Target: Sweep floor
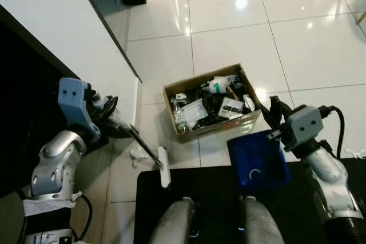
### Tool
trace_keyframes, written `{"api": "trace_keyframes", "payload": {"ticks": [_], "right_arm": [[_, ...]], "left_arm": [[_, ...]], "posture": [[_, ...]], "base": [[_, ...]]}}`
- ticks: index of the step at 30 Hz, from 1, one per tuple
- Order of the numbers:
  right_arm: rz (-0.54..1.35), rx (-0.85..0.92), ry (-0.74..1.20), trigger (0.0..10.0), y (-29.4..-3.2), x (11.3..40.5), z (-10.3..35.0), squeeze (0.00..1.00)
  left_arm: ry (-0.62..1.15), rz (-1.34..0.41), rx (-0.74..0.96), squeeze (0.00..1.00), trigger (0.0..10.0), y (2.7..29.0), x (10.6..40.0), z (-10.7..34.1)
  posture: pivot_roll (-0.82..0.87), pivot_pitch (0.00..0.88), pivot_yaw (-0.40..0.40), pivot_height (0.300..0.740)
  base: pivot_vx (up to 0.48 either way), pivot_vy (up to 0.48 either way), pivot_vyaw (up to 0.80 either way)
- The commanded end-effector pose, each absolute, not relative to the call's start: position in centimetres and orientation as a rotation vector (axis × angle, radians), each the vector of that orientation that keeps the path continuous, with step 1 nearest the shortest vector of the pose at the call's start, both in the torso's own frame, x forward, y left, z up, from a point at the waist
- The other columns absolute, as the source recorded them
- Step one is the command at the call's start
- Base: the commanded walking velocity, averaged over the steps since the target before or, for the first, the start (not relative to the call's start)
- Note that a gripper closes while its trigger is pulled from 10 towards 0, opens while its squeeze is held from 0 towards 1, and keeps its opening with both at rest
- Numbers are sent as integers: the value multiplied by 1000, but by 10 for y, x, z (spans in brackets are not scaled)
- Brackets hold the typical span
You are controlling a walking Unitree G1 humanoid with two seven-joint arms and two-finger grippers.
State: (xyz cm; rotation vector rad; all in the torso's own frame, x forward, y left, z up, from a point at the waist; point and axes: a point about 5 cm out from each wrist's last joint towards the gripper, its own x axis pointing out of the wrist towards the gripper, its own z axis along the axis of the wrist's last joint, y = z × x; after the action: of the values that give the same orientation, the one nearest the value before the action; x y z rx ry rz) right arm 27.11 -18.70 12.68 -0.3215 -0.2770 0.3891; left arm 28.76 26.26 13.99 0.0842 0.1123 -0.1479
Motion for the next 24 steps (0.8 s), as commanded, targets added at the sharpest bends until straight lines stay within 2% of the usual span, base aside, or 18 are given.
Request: {"api": "trace_keyframes", "payload": {"ticks": [1, 6, 12, 15, 18, 21, 24], "right_arm": [[413, -291, -308, 10000, -180, 268, 133, 0], [405, -292, -364, 10000, -188, 262, 161, 0], [415, -299, -390, 10000, -189, 258, 180, 0], [402, -273, -443, 10000, -187, 261, 202, 0], [397, -238, -480, 10000, -185, 266, 215, 0], [396, -210, -502, 10000, -184, 269, 224, 0], [416, -208, -492, 10000, -181, 273, 223, 0]], "left_arm": [[126, -90, 139, 0, 10000, 269, 287, 136], [200, 77, 241, 0, 10000, 269, 296, 120], [197, 219, 271, 0, 10000, 277, 300, 119], [140, 430, 293, 0, 10000, 301, 305, 135], [88, 520, 295, 0, 10000, 312, 309, 153], [62, 549, 293, 0, 10000, 315, 312, 162], [61, 501, 274, 0, 10000, 306, 315, 160]], "posture": [[12, 181, 169, 740], [-6, 174, 177, 740], [-17, 168, 175, 740], [-22, 156, 168, 740], [-19, 150, 163, 740], [-12, 142, 159, 740], [-9, 138, 157, 740]], "base": [[0, 0, 0], [0, 0, 0], [0, 0, 0], [0, 0, 0], [0, 0, 0], [0, 0, 0], [0, 0, 0]]}}
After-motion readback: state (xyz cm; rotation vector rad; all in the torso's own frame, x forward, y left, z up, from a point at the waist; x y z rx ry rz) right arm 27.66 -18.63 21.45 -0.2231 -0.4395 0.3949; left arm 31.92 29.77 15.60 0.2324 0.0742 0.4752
